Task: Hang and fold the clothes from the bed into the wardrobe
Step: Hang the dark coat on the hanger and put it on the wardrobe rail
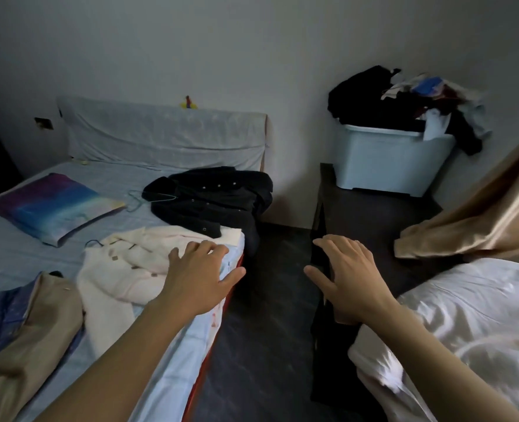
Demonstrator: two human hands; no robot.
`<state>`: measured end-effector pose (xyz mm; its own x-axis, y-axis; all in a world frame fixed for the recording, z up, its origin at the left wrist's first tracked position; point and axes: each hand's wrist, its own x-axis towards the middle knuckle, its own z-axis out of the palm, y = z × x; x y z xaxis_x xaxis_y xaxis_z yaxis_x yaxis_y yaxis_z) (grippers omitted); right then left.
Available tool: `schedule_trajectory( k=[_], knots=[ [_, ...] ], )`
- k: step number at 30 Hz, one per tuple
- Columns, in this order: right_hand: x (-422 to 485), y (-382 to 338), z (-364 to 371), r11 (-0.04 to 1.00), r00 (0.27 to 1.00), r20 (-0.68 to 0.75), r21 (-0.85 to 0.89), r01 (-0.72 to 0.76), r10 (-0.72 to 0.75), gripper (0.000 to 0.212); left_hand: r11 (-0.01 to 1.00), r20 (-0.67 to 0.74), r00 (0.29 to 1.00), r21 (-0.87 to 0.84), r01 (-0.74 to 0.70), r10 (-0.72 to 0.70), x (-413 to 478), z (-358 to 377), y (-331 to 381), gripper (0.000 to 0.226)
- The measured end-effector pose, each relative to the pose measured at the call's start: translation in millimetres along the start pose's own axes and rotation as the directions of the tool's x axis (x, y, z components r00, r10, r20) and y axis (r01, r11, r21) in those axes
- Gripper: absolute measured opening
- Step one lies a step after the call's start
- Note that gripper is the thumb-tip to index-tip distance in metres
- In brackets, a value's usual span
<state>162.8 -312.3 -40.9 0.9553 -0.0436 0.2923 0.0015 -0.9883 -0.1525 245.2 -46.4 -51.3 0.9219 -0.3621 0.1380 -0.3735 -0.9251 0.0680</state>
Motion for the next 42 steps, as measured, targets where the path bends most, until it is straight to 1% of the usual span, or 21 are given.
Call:
schedule_trajectory(
  k=[5, 11, 16, 19, 23, 26, 30, 35, 38, 42],
  knots=[
    [92, 50, 20, 0.996, 0.999, -0.028, 0.086, 0.023, -0.021, 0.060, 1.000, -0.021, 1.000, 0.006, 0.003, -0.003, 99, 9, 17, 0.064],
    [188, 98, 31, 0.993, 0.998, -0.009, 0.104, 0.057, -0.056, 0.058, 1.000, -0.056, 0.998, -0.005, 0.014, -0.015, 201, 14, 31, 0.060],
    [263, 125, 56, 0.991, 0.998, 0.018, 0.119, 0.059, -0.061, 0.058, 0.999, -0.079, 0.997, -0.043, 0.023, -0.026, 286, 33, 34, 0.058],
    [316, 138, 76, 0.992, 0.997, 0.024, 0.107, 0.066, -0.069, 0.059, 0.999, -0.092, 0.996, -0.042, 0.015, -0.019, 337, 50, 27, 0.057],
    [397, 148, 104, 0.991, 0.996, 0.030, 0.100, 0.086, -0.089, 0.058, 0.996, -0.086, 0.995, -0.075, 0.039, -0.046, 419, 73, 2, 0.058],
    [461, 153, 118, 0.990, 0.996, 0.043, 0.114, 0.077, -0.083, 0.057, 0.994, -0.079, 0.996, -0.103, 0.043, -0.051, 483, 79, -16, 0.059],
    [539, 164, 131, 0.990, 0.995, 0.039, 0.108, 0.088, -0.093, 0.054, 0.991, -0.117, 0.992, -0.125, 0.038, -0.052, 562, 83, -31, 0.059],
    [612, 192, 155, 0.990, 0.995, 0.055, 0.120, 0.078, -0.085, 0.053, 0.992, -0.076, 0.996, -0.120, 0.039, -0.048, 640, 98, -35, 0.060],
    [658, 215, 171, 0.986, 0.995, 0.062, 0.153, 0.068, -0.078, 0.055, 0.990, -0.073, 0.995, -0.125, 0.064, -0.074, 689, 107, -34, 0.065],
    [725, 254, 192, 0.976, 0.990, 0.059, 0.185, 0.114, -0.126, 0.057, 0.987, -0.059, 0.992, -0.126, 0.100, -0.108, 753, 123, -23, 0.065]
  ],
)
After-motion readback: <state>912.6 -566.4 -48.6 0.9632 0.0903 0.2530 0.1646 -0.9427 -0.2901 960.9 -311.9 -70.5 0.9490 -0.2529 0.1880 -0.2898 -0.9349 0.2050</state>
